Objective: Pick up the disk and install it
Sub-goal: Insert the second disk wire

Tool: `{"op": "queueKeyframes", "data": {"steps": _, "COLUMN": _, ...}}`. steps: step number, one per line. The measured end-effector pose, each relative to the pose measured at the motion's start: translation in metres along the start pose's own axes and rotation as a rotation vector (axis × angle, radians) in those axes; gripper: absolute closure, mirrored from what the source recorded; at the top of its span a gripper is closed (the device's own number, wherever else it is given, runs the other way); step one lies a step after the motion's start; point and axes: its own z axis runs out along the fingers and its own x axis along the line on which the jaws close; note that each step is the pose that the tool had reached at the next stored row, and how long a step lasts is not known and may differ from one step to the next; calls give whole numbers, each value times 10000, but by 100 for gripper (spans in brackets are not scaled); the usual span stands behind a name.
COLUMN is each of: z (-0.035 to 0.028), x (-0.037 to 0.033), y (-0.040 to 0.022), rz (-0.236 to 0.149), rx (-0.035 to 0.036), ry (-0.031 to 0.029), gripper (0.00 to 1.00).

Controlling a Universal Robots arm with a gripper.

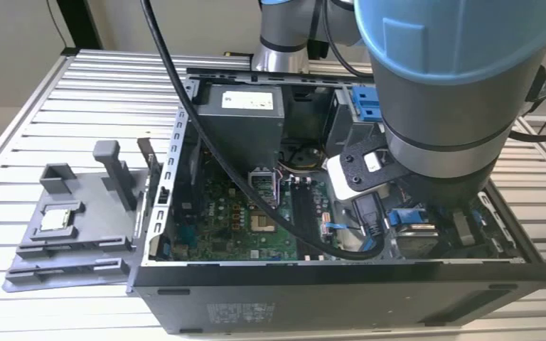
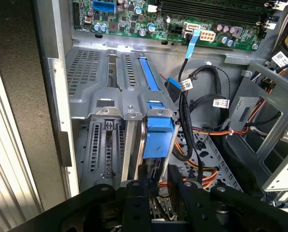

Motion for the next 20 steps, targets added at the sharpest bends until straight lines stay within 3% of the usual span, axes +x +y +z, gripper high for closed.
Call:
{"op": "queueKeyframes", "data": {"steps": 10, "z": -85, "x": -13, "y": -50, "rz": 4, "rx": 1, "ry": -5, "gripper": 0}}
{"op": "queueKeyframes", "data": {"steps": 14, "z": -82, "x": -13, "y": -74, "rz": 16, "rx": 4, "ry": -29, "gripper": 0}}
{"op": "queueKeyframes", "data": {"steps": 16, "z": -50, "x": -5, "y": -133, "rz": 17, "rx": 5, "ry": -110, "gripper": 0}}
{"op": "queueKeyframes", "data": {"steps": 20, "z": 8, "x": 10, "y": -236, "rz": 30, "rx": 16, "ry": -336, "gripper": 0}}
